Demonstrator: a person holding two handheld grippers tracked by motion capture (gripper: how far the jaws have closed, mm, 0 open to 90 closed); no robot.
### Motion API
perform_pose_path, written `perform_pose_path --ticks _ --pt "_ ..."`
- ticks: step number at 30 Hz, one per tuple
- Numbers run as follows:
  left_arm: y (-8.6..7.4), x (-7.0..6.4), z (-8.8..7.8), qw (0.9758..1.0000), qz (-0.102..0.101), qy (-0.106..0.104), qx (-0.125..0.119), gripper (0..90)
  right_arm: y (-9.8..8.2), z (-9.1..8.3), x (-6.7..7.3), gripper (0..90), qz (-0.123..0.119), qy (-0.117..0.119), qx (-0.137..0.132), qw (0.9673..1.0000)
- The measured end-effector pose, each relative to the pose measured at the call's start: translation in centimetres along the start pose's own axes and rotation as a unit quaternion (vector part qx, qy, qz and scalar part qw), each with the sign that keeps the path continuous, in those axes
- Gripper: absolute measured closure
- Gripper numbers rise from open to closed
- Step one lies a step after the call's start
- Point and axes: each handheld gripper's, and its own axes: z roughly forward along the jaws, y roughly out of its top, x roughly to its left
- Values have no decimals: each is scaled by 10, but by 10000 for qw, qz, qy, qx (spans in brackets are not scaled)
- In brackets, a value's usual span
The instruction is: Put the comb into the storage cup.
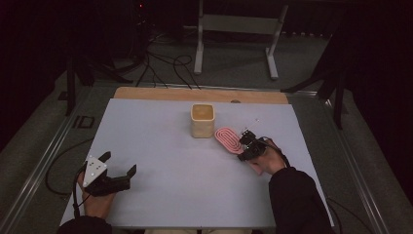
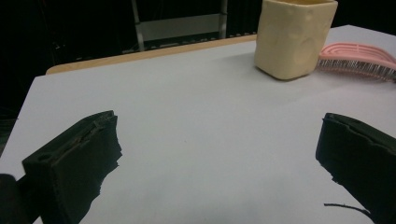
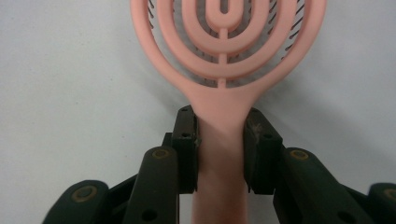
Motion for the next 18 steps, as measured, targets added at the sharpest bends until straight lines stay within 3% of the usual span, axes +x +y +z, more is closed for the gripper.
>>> perform_pose_path --ticks 3,10,18 --pt "0 0 0 10000 4 2 11 1 -3 -1 -1 696 21 -37 -66 10000" --pt "-1 -1 1 10000 16 -3 31 1 -13 -11 1 696 111 -97 -511 9986" --pt "-1 -1 1 10000 20 -1 31 1 -21 -24 10 696 111 -138 -1034 9945"
